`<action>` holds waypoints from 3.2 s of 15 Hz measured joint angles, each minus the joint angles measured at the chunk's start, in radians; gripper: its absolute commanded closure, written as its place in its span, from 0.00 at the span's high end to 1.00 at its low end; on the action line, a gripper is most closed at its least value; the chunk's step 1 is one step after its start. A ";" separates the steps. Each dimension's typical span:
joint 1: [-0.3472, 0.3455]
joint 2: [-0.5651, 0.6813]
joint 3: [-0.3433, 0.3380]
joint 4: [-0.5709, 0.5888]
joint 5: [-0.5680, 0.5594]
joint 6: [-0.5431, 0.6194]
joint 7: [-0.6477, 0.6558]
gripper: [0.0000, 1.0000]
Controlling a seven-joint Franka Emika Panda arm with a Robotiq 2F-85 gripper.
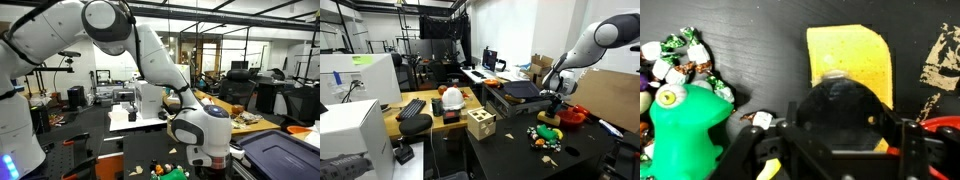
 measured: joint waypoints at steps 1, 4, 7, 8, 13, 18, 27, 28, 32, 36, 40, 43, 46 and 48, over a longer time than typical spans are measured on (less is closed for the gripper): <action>0.000 0.000 0.000 -0.005 -0.001 -0.001 0.001 0.52; 0.000 -0.001 0.007 -0.020 -0.002 -0.017 0.001 0.52; -0.005 -0.006 0.031 -0.024 -0.002 -0.054 -0.004 0.52; -0.012 -0.012 0.046 -0.025 -0.002 -0.077 -0.008 0.52; -0.055 -0.034 0.109 -0.024 0.001 -0.197 -0.060 0.52; -0.083 -0.042 0.131 -0.022 0.012 -0.301 -0.115 0.52; 0.053 -0.074 0.096 -0.071 -0.027 -0.022 -0.178 0.52; 0.076 -0.082 0.094 -0.081 -0.048 0.002 -0.186 0.52; 0.149 -0.110 0.094 -0.101 -0.145 0.045 -0.251 0.52; 0.195 -0.116 0.086 -0.101 -0.294 0.089 -0.291 0.52; 0.208 -0.116 0.092 -0.101 -0.421 0.096 -0.383 0.52; 0.207 -0.116 0.113 -0.101 -0.471 0.097 -0.503 0.52; 0.201 -0.117 0.154 -0.101 -0.480 0.105 -0.652 0.52; 0.187 -0.124 0.199 -0.101 -0.480 0.104 -0.758 0.52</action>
